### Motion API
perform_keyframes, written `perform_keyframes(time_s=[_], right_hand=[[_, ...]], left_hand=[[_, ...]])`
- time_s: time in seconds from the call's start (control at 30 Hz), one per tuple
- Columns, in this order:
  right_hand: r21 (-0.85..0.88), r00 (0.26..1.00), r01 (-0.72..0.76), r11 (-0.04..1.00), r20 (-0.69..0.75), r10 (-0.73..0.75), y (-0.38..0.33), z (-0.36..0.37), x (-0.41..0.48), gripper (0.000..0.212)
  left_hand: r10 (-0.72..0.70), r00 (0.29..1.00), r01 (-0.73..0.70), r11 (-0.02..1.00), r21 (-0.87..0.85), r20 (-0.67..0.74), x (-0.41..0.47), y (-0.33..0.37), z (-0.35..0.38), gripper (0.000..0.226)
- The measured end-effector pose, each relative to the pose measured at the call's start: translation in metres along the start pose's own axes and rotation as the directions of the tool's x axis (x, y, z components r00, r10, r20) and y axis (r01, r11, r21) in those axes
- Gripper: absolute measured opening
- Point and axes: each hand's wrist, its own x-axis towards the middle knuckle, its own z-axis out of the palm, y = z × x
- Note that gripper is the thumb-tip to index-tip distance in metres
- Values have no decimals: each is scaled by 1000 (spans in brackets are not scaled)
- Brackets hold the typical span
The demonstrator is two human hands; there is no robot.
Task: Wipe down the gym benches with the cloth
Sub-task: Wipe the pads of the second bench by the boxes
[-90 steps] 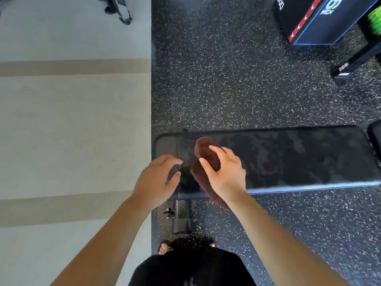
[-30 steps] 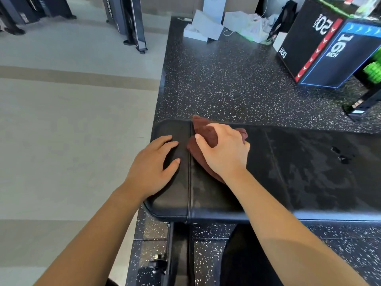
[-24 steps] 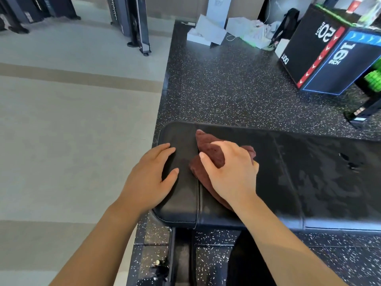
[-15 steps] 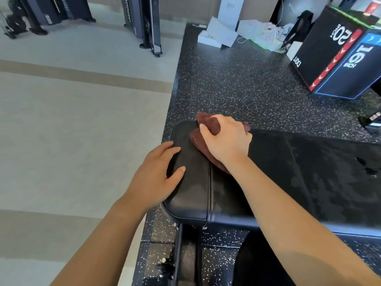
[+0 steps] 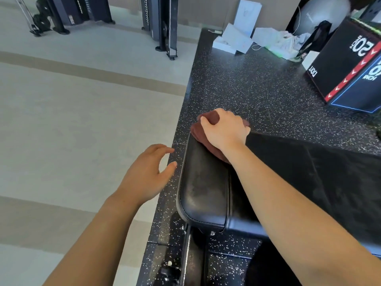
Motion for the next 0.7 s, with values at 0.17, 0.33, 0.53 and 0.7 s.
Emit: perform_keyframes(time_s=[0.17,0.33,0.53,0.7], right_hand=[[-29,994,90,996,66,-88,-12,-1,-4,42],[66,966,257,964,-26,-256,0,-5,-75,30],[-35,962,262,965,88,-258,-30,7,-42,33],[-209,915,391,896,189,-355,-43,13,-53,39]], left_hand=[[-55,997,53,998,-46,-50,-2,-5,-12,34],[-53,998,52,998,-18,-35,-3,-11,-16,33],[-94,994,96,995,20,-57,-6,-18,-24,34],[-122,987,123,992,6,-102,-15,-19,-34,33]])
